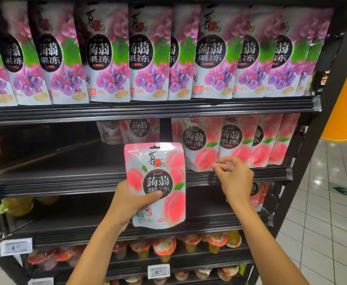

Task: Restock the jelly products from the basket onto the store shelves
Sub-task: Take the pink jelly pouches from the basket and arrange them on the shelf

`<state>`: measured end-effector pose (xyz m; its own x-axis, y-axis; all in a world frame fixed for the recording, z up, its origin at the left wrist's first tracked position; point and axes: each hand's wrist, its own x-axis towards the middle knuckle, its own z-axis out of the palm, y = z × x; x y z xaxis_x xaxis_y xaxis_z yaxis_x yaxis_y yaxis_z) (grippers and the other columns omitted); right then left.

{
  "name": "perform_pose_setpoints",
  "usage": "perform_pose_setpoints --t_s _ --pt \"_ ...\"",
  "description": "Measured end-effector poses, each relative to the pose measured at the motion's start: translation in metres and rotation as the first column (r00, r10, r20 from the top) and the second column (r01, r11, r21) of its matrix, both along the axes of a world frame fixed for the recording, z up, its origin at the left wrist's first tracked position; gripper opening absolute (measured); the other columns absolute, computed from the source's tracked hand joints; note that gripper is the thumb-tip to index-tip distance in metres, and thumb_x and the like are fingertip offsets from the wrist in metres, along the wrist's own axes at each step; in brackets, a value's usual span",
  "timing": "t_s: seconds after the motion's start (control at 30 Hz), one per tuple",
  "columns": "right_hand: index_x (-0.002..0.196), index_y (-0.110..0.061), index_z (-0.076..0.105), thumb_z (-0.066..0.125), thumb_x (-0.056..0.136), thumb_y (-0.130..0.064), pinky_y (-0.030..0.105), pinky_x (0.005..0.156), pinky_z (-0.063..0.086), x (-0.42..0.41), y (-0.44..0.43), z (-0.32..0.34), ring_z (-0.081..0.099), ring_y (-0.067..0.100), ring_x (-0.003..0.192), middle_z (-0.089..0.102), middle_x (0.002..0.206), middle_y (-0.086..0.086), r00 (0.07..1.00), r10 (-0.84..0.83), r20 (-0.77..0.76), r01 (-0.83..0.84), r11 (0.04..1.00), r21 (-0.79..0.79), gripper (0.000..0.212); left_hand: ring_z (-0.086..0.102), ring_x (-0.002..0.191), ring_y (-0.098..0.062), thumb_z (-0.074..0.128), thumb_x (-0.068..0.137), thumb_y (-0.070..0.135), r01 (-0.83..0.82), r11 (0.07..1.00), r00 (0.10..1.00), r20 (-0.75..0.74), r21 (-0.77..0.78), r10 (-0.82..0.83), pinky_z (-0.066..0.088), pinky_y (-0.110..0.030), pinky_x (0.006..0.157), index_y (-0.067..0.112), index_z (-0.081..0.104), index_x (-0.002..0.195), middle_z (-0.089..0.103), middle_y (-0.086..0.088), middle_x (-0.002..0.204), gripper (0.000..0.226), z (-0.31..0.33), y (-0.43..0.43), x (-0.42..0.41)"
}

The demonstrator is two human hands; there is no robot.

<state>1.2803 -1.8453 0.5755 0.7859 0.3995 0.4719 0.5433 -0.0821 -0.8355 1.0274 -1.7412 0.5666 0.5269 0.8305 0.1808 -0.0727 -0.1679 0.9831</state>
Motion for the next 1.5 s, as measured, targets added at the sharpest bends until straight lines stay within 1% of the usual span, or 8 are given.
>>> perform_pose_setpoints --t_s 0.37,0.57,0.7,0.9,1.07,1.23,1.33,1.5 --pt "0.089 -0.026 0.071 0.079 0.078 -0.035 0.029 0.067 0.044 0.0 -0.002 0.005 0.068 0.01 0.082 0.062 0.059 -0.022 0.979 -0.094 -0.179 0.091 0.996 -0.025 0.017 0.075 0.087 -0.023 0.093 0.041 0.038 -0.011 1.0 0.999 -0.041 0.007 0.011 0.061 -0.04 0.073 0.015 0.071 0.1 0.077 -0.005 0.093 0.066 0.003 0.003 -0.002" --pt "0.096 -0.025 0.067 0.079 0.08 -0.024 0.014 0.058 0.036 -0.007 -0.009 0.009 0.058 0.001 0.073 0.068 0.082 -0.012 0.994 -0.107 0.008 0.106 0.991 0.076 0.02 0.075 0.086 -0.023 0.094 0.042 0.035 0.0 1.0 1.0 -0.016 -0.006 0.0 0.061 -0.036 0.07 0.016 0.072 0.097 0.077 -0.006 0.093 0.062 0.007 0.002 0.005" --pt "0.093 -0.028 0.071 0.073 0.085 -0.033 0.013 0.067 0.048 -0.025 -0.012 0.013 0.062 0.002 0.074 0.069 0.083 -0.011 0.96 0.282 0.003 -0.281 0.957 0.07 0.009 0.075 0.089 -0.027 0.094 0.045 0.034 0.025 0.999 0.999 0.038 -0.039 -0.024 0.06 -0.034 0.069 0.015 0.072 0.098 0.077 -0.009 0.095 0.061 0.011 0.003 0.013" --pt "0.102 -0.022 0.075 0.068 0.092 -0.023 0.018 0.073 0.055 -0.059 -0.006 0.006 0.073 0.011 0.09 0.077 0.097 -0.005 0.641 0.731 -0.235 -0.741 0.669 0.061 0.012 0.074 0.092 -0.022 0.091 0.056 0.034 0.042 0.998 0.994 0.099 0.037 -0.046 0.059 -0.026 0.07 0.018 0.066 0.109 0.076 -0.004 0.1 0.06 0.028 0.002 0.028" --pt "0.092 -0.022 0.078 0.068 0.091 -0.029 0.044 0.077 0.058 -0.058 0.008 0.016 0.073 0.03 0.084 0.077 0.087 0.008 0.744 0.645 -0.176 -0.616 0.763 0.195 0.011 0.068 0.099 -0.003 0.08 0.07 0.042 -0.144 0.985 0.976 0.18 0.091 0.126 0.055 -0.016 0.073 0.023 0.051 0.125 0.068 0.01 0.114 0.065 0.04 -0.007 0.034" --pt "0.077 -0.003 0.069 0.071 0.088 -0.033 0.031 0.061 0.039 -0.056 0.031 0.035 0.05 0.017 0.062 0.06 0.065 0.025 0.818 0.561 -0.129 -0.521 0.817 0.247 0.032 0.048 0.123 -0.006 0.067 0.09 0.027 -0.312 0.795 0.947 0.099 0.521 0.306 0.041 -0.015 0.098 0.035 0.05 0.125 0.045 0.015 0.129 0.039 0.029 -0.029 0.031" --pt "0.063 -0.002 0.056 0.07 0.089 -0.032 0.024 0.051 0.032 -0.06 0.044 0.044 0.039 0.009 0.053 0.046 0.052 0.004 0.852 0.514 -0.098 -0.477 0.841 0.256 0.042 0.02 0.139 -0.005 0.062 0.091 0.027 -0.278 0.668 0.905 -0.044 0.69 0.423 0.024 -0.019 0.109 0.04 0.053 0.127 0.03 0.014 0.143 0.039 0.022 -0.036 0.041" --pt "0.079 0.006 0.064 0.066 0.093 -0.026 0.038 0.06 0.044 -0.07 0.051 0.037 0.054 0.02 0.065 0.064 0.075 0.027 0.855 0.515 -0.058 -0.498 0.847 0.185 0.035 0.02 0.142 -0.004 0.057 0.096 0.021 -0.237 0.802 0.926 -0.123 0.548 0.357 0.019 -0.008 0.108 0.027 0.044 0.141 0.027 0.008 0.153 0.047 0.012 -0.03 0.05"
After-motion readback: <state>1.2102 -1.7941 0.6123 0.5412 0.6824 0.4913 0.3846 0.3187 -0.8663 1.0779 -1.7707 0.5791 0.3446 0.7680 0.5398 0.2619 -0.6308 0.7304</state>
